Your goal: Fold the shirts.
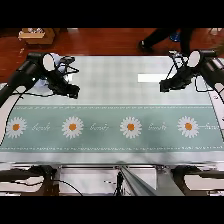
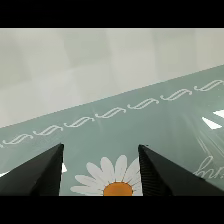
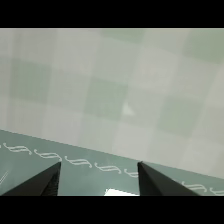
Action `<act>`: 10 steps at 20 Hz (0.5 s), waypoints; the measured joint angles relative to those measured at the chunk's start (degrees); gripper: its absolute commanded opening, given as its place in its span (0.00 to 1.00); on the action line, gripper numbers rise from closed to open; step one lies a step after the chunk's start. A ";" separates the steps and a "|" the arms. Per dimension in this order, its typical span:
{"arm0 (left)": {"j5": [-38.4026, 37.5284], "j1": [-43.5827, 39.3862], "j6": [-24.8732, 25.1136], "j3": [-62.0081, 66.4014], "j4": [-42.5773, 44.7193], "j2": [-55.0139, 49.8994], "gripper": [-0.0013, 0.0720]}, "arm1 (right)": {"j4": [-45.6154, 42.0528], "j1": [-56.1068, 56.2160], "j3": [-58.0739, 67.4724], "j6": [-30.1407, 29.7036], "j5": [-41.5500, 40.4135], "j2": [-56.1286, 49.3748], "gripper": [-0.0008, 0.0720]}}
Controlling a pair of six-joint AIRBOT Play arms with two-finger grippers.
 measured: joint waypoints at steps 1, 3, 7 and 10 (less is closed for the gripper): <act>1.01 0.15 0.35 0.57 0.96 0.00 1.00 | 0.00 0.00 0.00 0.02 -0.02 0.00 0.75; 3.52 0.79 0.39 2.51 4.79 -0.02 1.00 | 0.00 0.00 0.00 0.02 -0.04 0.00 0.75; 13.03 4.96 -1.90 7.65 12.85 -0.02 1.00 | 0.02 0.00 0.00 0.02 0.00 0.00 0.75; 23.52 9.92 -5.88 9.44 15.30 -0.57 1.00 | 0.09 0.00 0.00 0.00 0.04 0.00 0.75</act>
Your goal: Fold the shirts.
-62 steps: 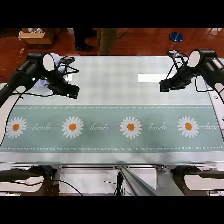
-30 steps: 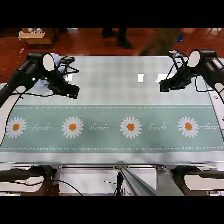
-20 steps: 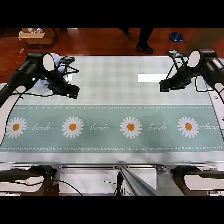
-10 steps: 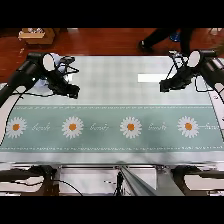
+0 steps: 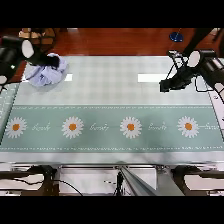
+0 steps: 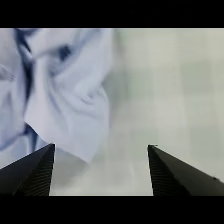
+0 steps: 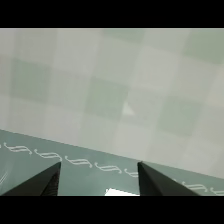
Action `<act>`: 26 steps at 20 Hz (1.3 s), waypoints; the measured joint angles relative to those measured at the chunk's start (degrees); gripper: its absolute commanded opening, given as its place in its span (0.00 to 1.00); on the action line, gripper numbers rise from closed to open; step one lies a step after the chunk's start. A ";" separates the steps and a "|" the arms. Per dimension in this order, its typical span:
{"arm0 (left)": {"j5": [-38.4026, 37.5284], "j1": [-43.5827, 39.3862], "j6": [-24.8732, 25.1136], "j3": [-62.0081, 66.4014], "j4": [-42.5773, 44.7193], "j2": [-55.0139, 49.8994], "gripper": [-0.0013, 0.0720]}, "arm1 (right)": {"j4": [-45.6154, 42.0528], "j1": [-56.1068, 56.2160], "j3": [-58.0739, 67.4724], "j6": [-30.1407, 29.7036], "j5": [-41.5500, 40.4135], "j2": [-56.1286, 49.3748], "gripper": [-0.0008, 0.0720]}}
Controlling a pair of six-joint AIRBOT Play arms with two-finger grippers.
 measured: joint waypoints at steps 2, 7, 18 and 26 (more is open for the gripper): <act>5.05 2.97 -2.69 0.50 0.85 -1.38 1.00 | 0.17 0.00 0.00 0.02 0.02 0.00 0.75; 8.50 7.82 -6.51 0.92 -1.05 -8.33 1.00 | 0.76 0.00 0.00 0.02 -0.33 0.00 0.75; 2.69 9.27 -7.65 3.74 -2.58 -17.35 0.05 | 1.01 0.00 0.00 0.07 -0.42 0.00 0.75; -9.31 5.70 -7.63 29.70 -2.58 -11.63 0.05 | -2.43 0.00 0.02 0.04 2.58 3.41 0.74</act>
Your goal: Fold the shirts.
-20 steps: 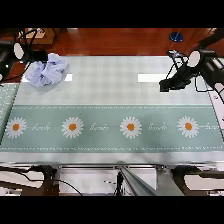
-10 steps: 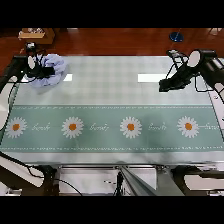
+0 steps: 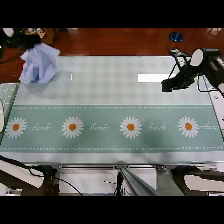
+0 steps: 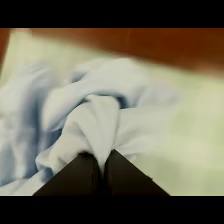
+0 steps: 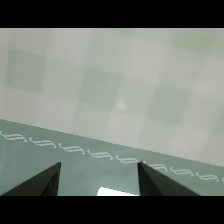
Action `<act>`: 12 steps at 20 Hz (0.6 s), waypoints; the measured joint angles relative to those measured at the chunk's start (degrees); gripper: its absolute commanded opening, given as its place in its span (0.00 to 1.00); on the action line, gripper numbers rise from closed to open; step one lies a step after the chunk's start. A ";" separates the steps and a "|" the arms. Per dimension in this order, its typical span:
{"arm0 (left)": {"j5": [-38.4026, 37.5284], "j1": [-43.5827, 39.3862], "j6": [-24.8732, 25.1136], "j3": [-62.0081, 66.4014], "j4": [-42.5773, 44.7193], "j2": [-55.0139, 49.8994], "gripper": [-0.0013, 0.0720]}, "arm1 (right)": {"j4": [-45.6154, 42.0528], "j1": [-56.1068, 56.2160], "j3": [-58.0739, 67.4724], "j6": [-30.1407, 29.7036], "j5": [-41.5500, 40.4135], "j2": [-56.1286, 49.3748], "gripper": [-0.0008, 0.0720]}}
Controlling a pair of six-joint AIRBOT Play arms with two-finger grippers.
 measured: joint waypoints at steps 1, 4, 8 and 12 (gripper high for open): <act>-0.48 -1.29 0.00 1.11 0.02 2.75 0.05 | -0.98 0.00 0.00 0.00 0.63 1.55 0.74; -0.81 -6.97 0.70 0.72 -0.07 13.40 0.05 | -3.69 0.00 0.00 0.04 1.70 7.32 0.74; -2.23 -17.07 2.45 -0.96 -0.15 25.09 0.05 | -6.58 0.00 0.02 0.35 2.29 16.35 0.74; -2.89 -26.58 4.09 -1.46 -0.13 30.67 0.05 | -8.83 0.00 0.02 0.57 2.60 23.85 0.74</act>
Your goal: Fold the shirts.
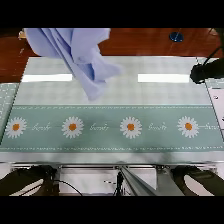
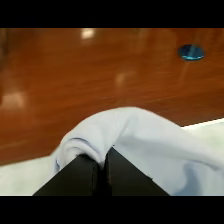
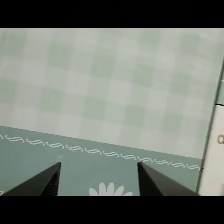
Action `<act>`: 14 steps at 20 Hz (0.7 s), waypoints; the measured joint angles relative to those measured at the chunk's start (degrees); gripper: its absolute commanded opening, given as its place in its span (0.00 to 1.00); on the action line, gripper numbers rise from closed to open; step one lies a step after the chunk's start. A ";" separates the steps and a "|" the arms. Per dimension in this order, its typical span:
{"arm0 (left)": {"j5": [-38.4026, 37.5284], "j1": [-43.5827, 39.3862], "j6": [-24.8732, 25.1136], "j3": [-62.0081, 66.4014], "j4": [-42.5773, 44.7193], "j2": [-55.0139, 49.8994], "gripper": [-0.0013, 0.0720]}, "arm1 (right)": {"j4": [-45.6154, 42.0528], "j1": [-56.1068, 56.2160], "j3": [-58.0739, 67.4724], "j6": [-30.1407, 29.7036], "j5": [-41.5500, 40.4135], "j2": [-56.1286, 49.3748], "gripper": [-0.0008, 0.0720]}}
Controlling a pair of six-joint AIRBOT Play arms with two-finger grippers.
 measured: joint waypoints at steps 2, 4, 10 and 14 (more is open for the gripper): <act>-0.52 -3.98 0.42 -0.11 0.04 0.98 0.05 | -1.16 0.00 0.00 0.09 0.31 2.64 0.74; -0.33 -7.69 0.66 -0.13 0.13 1.42 0.05 | -2.38 0.00 0.00 0.09 1.20 4.37 0.75; -3.19 -17.42 0.74 -1.27 0.09 -1.75 0.05 | -3.30 0.00 0.00 0.09 2.80 5.88 0.74; -4.68 -22.25 -0.24 -5.77 -5.35 -8.02 0.05 | -3.41 0.00 0.00 0.09 3.08 6.03 0.75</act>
